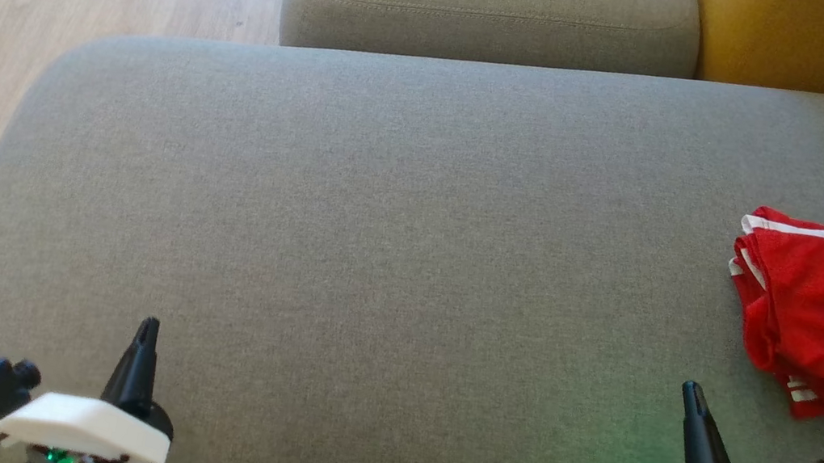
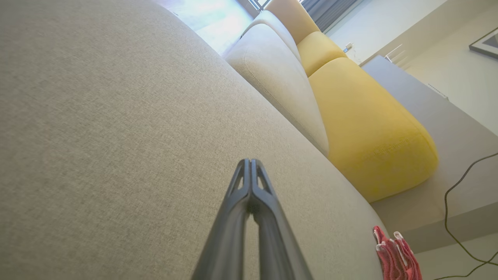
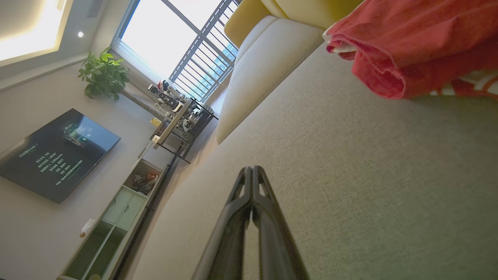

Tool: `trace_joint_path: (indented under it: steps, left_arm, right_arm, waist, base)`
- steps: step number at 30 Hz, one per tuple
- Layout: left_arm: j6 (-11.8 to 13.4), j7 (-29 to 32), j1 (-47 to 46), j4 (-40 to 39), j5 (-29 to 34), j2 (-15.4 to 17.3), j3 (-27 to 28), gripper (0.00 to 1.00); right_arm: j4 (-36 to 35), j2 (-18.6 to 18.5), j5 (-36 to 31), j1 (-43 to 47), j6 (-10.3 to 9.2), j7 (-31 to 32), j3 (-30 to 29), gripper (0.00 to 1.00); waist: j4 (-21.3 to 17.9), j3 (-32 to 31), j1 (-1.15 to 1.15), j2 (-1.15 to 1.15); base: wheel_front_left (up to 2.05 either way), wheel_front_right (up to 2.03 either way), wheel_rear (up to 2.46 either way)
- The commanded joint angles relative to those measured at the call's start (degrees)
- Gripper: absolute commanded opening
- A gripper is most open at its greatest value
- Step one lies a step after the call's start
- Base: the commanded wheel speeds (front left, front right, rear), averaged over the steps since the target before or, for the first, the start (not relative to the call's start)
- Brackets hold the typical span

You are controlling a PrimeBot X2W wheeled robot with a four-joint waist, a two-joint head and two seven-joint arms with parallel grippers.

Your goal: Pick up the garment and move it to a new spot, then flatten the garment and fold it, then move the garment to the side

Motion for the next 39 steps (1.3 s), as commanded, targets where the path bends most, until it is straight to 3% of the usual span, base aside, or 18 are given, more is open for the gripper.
trace_joint_path:
  steps: [1,39]
  left_arm:
    - [-0.6,0.3,-3.6,-1.6,-1.6,0.7,1.7,0.00]
    - [-4.8,6.5,-8.6,2.0,-27.7,0.4,7.5,0.00]
  right_arm:
    - [-1.5,-1.1,1.8,-3.0,-0.01,0.4,0.2,0.00]
    - [-0.3,-1.3,28.0,-7.6,-0.02,6.6,-2.1,0.00]
  waist:
    - [0.0,0.0,0.00,0.00]
    - [-1.4,0.6,0.00,0.00]
  base:
    - [0.00,0.00,0.00]
    - [0.00,0.00,0.00]
